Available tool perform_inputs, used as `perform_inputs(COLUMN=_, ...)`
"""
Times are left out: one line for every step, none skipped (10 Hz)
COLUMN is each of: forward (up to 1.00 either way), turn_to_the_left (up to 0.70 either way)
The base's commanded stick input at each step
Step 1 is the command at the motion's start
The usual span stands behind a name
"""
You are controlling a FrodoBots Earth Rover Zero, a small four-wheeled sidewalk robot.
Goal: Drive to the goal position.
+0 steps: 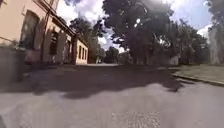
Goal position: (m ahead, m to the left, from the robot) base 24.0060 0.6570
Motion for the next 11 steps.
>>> perform_inputs(forward=0.85, turn_to_the_left=0.01)
perform_inputs(forward=0.85, turn_to_the_left=0.01)
perform_inputs(forward=0.85, turn_to_the_left=0.01)
perform_inputs(forward=0.85, turn_to_the_left=0.01)
perform_inputs(forward=0.85, turn_to_the_left=0.01)
perform_inputs(forward=0.85, turn_to_the_left=0.01)
perform_inputs(forward=0.85, turn_to_the_left=0.01)
perform_inputs(forward=0.85, turn_to_the_left=0.01)
perform_inputs(forward=0.85, turn_to_the_left=0.01)
perform_inputs(forward=0.85, turn_to_the_left=0.01)
perform_inputs(forward=0.85, turn_to_the_left=0.01)
